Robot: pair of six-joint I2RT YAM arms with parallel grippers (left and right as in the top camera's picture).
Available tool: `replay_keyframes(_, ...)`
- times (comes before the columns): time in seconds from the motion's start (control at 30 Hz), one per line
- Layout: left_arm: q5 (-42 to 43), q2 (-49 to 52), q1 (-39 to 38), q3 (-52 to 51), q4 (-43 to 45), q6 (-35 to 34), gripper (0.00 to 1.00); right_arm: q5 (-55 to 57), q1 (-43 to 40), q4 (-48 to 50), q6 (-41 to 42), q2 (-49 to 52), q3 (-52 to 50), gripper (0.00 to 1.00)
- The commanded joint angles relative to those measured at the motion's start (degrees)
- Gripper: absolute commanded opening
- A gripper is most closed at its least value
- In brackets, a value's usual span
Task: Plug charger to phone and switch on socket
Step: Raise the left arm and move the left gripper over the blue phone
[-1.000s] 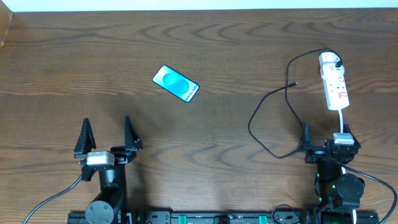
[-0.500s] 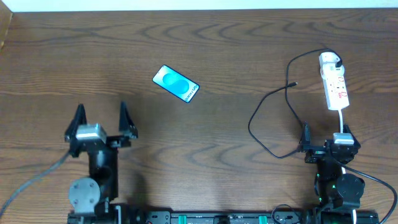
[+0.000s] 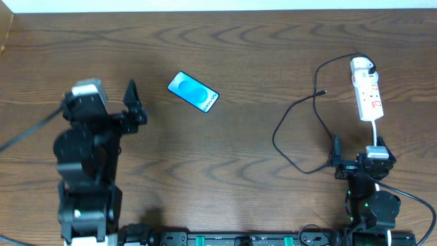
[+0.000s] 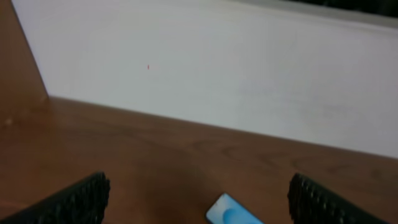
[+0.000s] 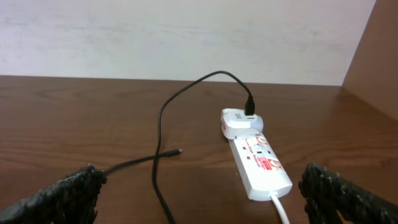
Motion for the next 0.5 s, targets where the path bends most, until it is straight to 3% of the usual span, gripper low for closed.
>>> replay_keyframes(0.0,0.04,6.05,-0.31,7.5,-4.55,-5.97,0.91,-0.04,-0.11,-0.26,-0.5,-0.31,-0.07,0.99)
replay_keyframes(0.2,1.27,19.19,-4.22,22.8,-20.41,-6.08,0.92,-0.07,-0.11,-0.26,-0.5,-0.31,-0.07,0.99)
replay_keyframes(0.47,4.85,25.57,-7.1,25.79,-22.67,-6.1,0.91,-0.04,-0.11,-0.26,-0.5,-0.31,-0.07,0.99)
